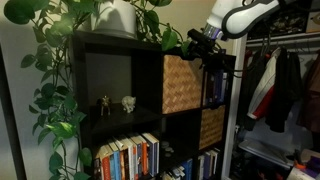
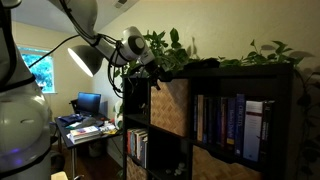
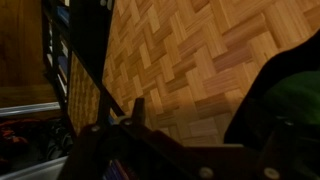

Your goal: Pull out the topmost basket, pick up the black clothing from the top of the book shelf and put it inside the basket, push the basket backwards

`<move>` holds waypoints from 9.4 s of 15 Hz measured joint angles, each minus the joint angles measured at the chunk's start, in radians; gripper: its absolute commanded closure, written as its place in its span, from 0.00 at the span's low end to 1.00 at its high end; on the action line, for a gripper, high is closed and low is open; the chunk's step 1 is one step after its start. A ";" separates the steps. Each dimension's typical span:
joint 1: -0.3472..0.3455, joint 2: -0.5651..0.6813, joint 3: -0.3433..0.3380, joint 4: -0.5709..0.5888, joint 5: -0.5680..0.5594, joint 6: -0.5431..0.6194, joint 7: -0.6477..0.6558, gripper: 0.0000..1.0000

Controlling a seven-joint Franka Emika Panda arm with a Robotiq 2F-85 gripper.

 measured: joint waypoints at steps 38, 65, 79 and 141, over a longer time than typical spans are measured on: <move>0.094 0.021 -0.068 0.113 0.153 -0.253 -0.327 0.51; 0.120 -0.072 -0.047 0.115 0.132 -0.445 -0.333 0.31; 0.119 -0.069 -0.060 0.253 0.102 -0.635 -0.563 0.00; 0.043 0.233 -0.263 0.553 -0.051 -0.268 -1.082 0.95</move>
